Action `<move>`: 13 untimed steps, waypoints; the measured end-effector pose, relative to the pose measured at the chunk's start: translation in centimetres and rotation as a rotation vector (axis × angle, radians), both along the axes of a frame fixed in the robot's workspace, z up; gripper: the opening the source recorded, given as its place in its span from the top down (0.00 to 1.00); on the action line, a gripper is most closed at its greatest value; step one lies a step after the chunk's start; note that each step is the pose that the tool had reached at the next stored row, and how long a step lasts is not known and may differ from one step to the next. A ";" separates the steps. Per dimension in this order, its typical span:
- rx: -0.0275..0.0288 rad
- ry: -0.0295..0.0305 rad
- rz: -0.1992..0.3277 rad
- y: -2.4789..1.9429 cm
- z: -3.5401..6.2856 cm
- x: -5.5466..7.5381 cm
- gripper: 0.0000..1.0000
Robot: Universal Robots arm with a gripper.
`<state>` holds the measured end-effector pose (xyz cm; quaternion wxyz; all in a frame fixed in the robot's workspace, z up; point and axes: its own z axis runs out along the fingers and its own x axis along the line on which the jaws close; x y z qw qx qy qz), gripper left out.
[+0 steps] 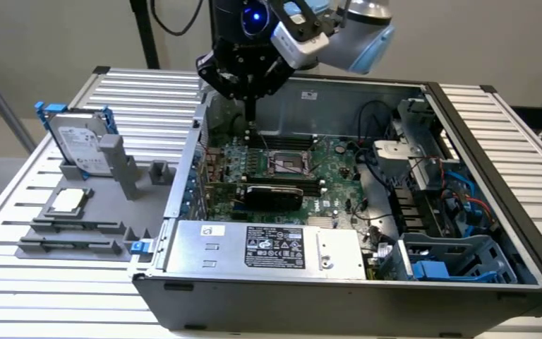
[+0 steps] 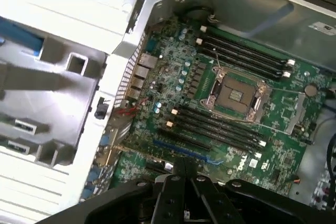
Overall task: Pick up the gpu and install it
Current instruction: 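Press down on the gpu until it lock into place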
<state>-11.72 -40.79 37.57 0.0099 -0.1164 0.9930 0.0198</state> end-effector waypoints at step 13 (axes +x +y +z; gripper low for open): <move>0.0113 0.0060 -0.299 0.90 1.66 -0.4 0.88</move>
